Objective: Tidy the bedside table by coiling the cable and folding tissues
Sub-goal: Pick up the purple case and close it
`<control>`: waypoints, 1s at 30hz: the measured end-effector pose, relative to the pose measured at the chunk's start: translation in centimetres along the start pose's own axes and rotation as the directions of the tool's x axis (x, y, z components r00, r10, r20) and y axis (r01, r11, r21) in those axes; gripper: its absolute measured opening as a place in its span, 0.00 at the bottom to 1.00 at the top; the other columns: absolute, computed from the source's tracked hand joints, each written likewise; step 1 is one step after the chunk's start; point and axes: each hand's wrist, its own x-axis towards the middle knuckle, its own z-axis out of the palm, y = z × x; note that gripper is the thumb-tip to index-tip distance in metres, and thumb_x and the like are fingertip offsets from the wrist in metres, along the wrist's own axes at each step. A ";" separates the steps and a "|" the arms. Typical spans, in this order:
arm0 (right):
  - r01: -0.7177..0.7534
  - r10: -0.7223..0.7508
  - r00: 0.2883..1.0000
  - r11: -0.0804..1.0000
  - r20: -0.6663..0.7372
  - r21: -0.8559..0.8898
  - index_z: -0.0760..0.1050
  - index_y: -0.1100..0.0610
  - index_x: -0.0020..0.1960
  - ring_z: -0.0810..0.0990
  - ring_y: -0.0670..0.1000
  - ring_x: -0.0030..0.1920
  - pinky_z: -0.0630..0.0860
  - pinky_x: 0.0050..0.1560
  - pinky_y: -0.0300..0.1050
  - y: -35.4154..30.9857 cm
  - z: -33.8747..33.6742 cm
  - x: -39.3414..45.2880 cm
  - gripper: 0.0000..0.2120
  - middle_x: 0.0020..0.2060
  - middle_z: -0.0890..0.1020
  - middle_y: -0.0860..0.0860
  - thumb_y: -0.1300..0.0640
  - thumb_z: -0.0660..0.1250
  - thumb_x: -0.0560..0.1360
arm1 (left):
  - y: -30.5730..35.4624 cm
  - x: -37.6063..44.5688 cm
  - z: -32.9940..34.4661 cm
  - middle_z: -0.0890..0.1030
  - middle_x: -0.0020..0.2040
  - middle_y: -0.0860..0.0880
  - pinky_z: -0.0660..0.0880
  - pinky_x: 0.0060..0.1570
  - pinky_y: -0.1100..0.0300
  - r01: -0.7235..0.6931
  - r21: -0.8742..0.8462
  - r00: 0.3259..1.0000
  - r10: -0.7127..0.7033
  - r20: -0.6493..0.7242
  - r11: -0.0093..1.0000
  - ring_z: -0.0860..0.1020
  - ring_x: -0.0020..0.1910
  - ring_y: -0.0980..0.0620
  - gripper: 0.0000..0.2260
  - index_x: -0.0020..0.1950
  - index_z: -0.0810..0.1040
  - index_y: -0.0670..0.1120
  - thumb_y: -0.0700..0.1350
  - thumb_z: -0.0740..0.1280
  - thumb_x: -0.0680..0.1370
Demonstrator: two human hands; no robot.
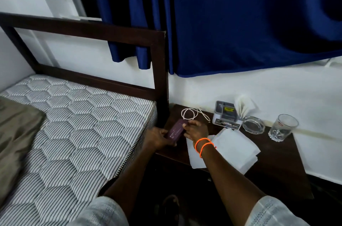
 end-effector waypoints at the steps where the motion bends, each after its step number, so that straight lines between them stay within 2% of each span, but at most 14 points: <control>1: -0.008 0.008 1.000 1.000 -0.003 -0.013 0.77 0.67 0.62 0.79 0.57 0.51 0.80 0.56 0.60 0.6 0.1 0.6 0.18 0.50 0.80 0.62 0.70 0.73 0.74 | -0.5 0.3 0.4 0.88 0.49 0.52 0.74 0.41 0.74 0.010 0.008 1.000 -0.010 0.008 1.000 0.84 0.44 0.59 0.29 0.57 0.87 0.50 0.58 0.84 0.59; 3: -0.013 0.013 1.000 0.999 -0.007 -0.038 0.77 0.67 0.63 0.79 0.57 0.49 0.80 0.53 0.59 1.5 0.5 1.7 0.18 0.49 0.79 0.61 0.70 0.73 0.74 | -1.3 1.1 1.1 0.88 0.47 0.51 0.77 0.45 0.68 0.035 0.024 0.999 -0.035 0.026 0.999 0.86 0.46 0.55 0.27 0.54 0.88 0.49 0.58 0.84 0.59; 7: 0.022 -0.025 0.999 0.993 -0.022 -0.114 0.78 0.67 0.62 0.80 0.57 0.48 0.81 0.57 0.61 2.6 1.0 3.0 0.18 0.49 0.80 0.61 0.69 0.74 0.73 | -2.7 2.1 2.2 0.88 0.50 0.50 0.76 0.48 0.67 0.070 0.008 0.997 -0.070 0.018 0.998 0.85 0.47 0.56 0.28 0.55 0.87 0.48 0.57 0.85 0.58; 11: 0.057 -0.063 0.998 0.978 -0.027 -0.200 0.79 0.66 0.60 0.81 0.57 0.47 0.82 0.55 0.62 3.2 1.4 3.8 0.17 0.50 0.80 0.61 0.68 0.75 0.72 | -3.6 2.5 2.6 0.87 0.41 0.53 0.75 0.41 0.69 0.060 0.053 0.998 -0.060 0.003 0.997 0.84 0.41 0.56 0.23 0.46 0.87 0.49 0.59 0.83 0.57; 14: 0.060 -0.068 0.997 0.970 -0.027 -0.237 0.79 0.67 0.60 0.81 0.57 0.46 0.82 0.55 0.62 3.5 1.5 4.0 0.17 0.50 0.81 0.63 0.68 0.76 0.72 | -3.7 2.7 2.6 0.88 0.44 0.51 0.81 0.48 0.60 0.051 0.083 0.999 -0.052 0.008 0.995 0.85 0.43 0.54 0.27 0.50 0.86 0.49 0.60 0.83 0.57; 16: 0.086 -0.098 0.995 0.951 -0.028 -0.298 0.79 0.68 0.59 0.83 0.59 0.46 0.82 0.55 0.62 3.4 1.3 3.9 0.17 0.48 0.83 0.63 0.67 0.76 0.71 | -3.6 2.7 2.7 0.88 0.47 0.50 0.81 0.52 0.59 0.050 0.102 0.999 -0.051 0.007 0.993 0.85 0.45 0.53 0.29 0.54 0.86 0.50 0.61 0.82 0.57; 18: 0.148 -0.176 0.984 0.890 -0.026 -0.432 0.81 0.67 0.57 0.85 0.61 0.49 0.81 0.58 0.61 2.9 0.9 3.9 0.15 0.48 0.85 0.63 0.65 0.76 0.72 | -3.5 2.7 2.6 0.88 0.49 0.49 0.80 0.52 0.62 0.055 0.107 0.998 -0.057 0.010 0.993 0.85 0.48 0.53 0.32 0.58 0.85 0.50 0.62 0.83 0.57; 20: 0.217 -0.298 0.954 0.780 -0.043 -0.587 0.84 0.65 0.53 0.85 0.62 0.52 0.80 0.59 0.55 2.0 0.2 3.9 0.10 0.48 0.87 0.62 0.63 0.74 0.73 | -3.3 2.8 2.5 0.87 0.52 0.49 0.78 0.50 0.63 0.066 0.100 0.998 -0.067 0.009 0.993 0.84 0.49 0.53 0.36 0.61 0.84 0.50 0.64 0.82 0.57; 23: 0.283 -0.496 0.864 0.617 -0.083 -0.734 0.83 0.63 0.47 0.84 0.63 0.50 0.79 0.51 0.50 0.1 -1.1 4.1 0.06 0.44 0.87 0.62 0.64 0.68 0.74 | -2.3 3.1 2.4 0.86 0.55 0.50 0.80 0.54 0.58 0.071 0.074 0.997 -0.069 -0.021 0.995 0.84 0.53 0.52 0.40 0.66 0.81 0.51 0.69 0.78 0.59; 26: 0.314 -0.586 0.805 0.555 -0.093 -0.770 0.81 0.64 0.54 0.84 0.65 0.51 0.78 0.52 0.53 -1.7 -2.0 5.0 0.10 0.47 0.85 0.65 0.64 0.66 0.75 | -1.1 3.7 2.4 0.85 0.58 0.50 0.81 0.57 0.52 0.062 0.060 0.995 -0.056 -0.085 0.996 0.83 0.57 0.50 0.38 0.67 0.80 0.52 0.71 0.74 0.64; 28: 0.289 -0.566 0.823 0.489 -0.047 -0.823 0.78 0.65 0.60 0.82 0.66 0.56 0.77 0.56 0.53 -2.6 -2.5 5.9 0.14 0.52 0.84 0.65 0.62 0.66 0.76 | -0.4 4.1 2.6 0.86 0.56 0.51 0.81 0.55 0.53 0.036 0.079 0.990 -0.024 -0.141 0.996 0.84 0.56 0.49 0.34 0.65 0.81 0.52 0.71 0.72 0.66; 30: 0.260 -0.524 0.852 0.397 0.016 -0.880 0.78 0.64 0.61 0.81 0.65 0.60 0.77 0.59 0.51 -2.8 -2.9 6.7 0.15 0.56 0.84 0.64 0.61 0.65 0.77 | 0.3 4.3 2.9 0.87 0.52 0.52 0.80 0.51 0.57 0.008 0.091 0.978 0.011 -0.210 0.996 0.85 0.54 0.49 0.31 0.61 0.82 0.53 0.71 0.70 0.67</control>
